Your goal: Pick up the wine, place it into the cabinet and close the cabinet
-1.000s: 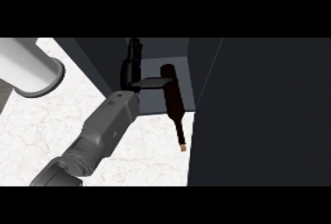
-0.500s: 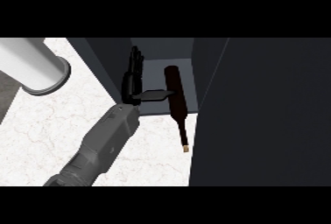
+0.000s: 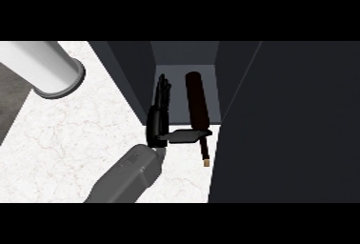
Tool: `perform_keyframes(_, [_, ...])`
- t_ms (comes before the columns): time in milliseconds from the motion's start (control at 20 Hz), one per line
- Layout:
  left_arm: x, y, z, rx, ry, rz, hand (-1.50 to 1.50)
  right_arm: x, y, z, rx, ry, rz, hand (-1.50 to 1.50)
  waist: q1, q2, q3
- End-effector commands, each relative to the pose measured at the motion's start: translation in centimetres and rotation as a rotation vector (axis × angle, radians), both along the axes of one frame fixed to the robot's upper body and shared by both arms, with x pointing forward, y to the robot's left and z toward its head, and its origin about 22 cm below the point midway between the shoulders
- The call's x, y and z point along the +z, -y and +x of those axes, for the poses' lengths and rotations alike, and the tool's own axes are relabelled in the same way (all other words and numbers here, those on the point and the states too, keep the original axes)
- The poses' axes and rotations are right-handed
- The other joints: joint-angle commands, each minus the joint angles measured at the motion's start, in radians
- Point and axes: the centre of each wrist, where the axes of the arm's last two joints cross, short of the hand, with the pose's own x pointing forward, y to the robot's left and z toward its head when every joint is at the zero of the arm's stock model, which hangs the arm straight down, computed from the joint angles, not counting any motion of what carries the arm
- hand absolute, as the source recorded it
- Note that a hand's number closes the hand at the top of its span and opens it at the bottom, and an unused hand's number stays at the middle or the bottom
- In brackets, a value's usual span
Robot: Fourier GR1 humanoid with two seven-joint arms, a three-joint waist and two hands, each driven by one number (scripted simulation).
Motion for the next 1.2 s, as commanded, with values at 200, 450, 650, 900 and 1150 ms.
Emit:
perform_keyframes(200, [1.1, 1.2, -6.4, -0.028, 0.027, -0.071, -1.5, 0.9, 1.1, -0.9, 0.006, 0.031, 0.023, -1.5, 0.017, 0.002, 0.0])
perform_keyframes(450, [4.5, -0.7, -9.1, -0.015, 0.036, -0.079, -1.5, 0.9, 1.7, -1.2, -0.02, 0.048, 0.008, -1.5, 0.017, 0.001, 0.001])
perform_keyframes(650, [5.7, -0.3, -10.9, 0.031, 0.034, -0.073, -1.5, 0.1, 0.7, -0.6, -0.011, 0.018, 0.0, -1.5, 0.013, 0.003, 0.0])
perform_keyframes(900, [4.4, -3.0, -14.2, 0.005, 0.043, -0.123, -1.5, 0.3, 1.6, -2.1, 0.014, 0.01, 0.002, -1.5, 0.011, 0.004, 0.0])
perform_keyframes(1150, [8.2, -5.5, -16.0, -0.064, 0.05, -0.085, -1.5, -0.1, 0.7, -0.7, 0.103, -0.06, -0.009, -1.5, 0.017, 0.003, 0.0])
